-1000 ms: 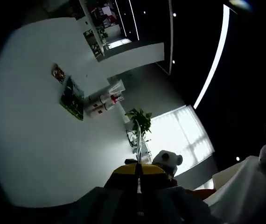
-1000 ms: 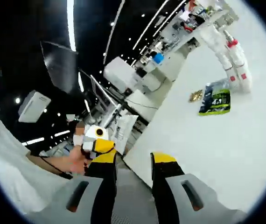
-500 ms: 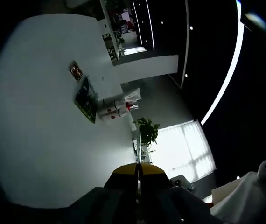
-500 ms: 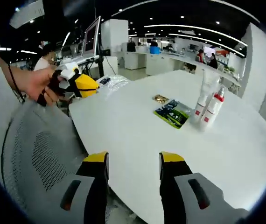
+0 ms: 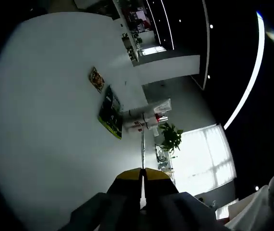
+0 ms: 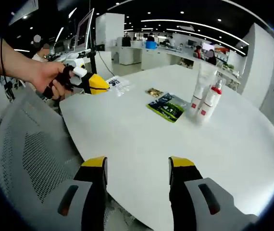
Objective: Arrange the skincare products in the storage area until every visible bottle or jar stands upright without overlapping.
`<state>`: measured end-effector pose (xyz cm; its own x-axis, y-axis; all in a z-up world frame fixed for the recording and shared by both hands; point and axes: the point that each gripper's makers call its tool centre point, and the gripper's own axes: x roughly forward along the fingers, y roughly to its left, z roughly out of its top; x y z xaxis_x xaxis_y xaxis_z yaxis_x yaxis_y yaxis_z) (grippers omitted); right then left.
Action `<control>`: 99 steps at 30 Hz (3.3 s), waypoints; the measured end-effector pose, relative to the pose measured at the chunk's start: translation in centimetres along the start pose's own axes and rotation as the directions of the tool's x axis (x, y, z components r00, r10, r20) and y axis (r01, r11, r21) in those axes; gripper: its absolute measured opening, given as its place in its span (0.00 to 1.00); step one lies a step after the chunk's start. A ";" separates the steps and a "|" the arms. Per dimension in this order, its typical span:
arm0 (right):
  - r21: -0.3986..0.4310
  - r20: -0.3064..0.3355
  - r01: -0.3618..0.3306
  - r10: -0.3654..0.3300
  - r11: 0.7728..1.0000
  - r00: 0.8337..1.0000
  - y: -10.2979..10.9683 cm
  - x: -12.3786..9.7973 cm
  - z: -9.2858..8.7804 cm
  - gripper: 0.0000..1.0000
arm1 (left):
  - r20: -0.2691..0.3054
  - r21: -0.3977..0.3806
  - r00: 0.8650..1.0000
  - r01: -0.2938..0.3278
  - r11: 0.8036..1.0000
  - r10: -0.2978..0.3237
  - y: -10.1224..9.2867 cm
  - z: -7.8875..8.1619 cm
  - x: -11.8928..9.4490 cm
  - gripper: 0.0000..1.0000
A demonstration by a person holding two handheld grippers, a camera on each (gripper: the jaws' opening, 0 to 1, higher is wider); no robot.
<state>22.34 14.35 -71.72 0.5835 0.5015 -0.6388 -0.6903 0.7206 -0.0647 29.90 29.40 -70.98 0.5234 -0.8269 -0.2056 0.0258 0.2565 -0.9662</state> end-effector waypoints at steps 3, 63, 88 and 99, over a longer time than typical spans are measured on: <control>-0.003 -0.008 -0.010 0.010 1.000 1.000 0.2 0.1 -0.2 0.49 | -0.005 0.007 1.000 -0.027 1.000 0.027 0.9 0.7 0.4 0.01; 0.012 0.001 -0.006 0.006 1.000 1.000 0.1 0.0 -0.3 0.53 | -0.189 0.113 0.871 -0.440 0.891 0.454 8.5 8.7 5.8 0.09; 0.009 0.021 0.000 0.000 1.000 1.000 0.0 0.1 0.2 0.57 | -0.003 0.240 0.949 -0.304 0.922 0.314 2.9 10.0 3.2 0.33; 0.003 0.065 0.051 -0.052 0.999 0.997 -0.7 -0.5 1.1 0.57 | 0.066 0.542 0.980 -0.195 0.818 0.190 -2.8 2.0 -0.6 0.47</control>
<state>23.03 14.09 -70.52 0.6450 0.4939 -0.5832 -0.6581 0.7469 -0.0952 31.25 30.21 -67.83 0.5739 -0.7284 -0.3743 0.3807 0.6419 -0.6656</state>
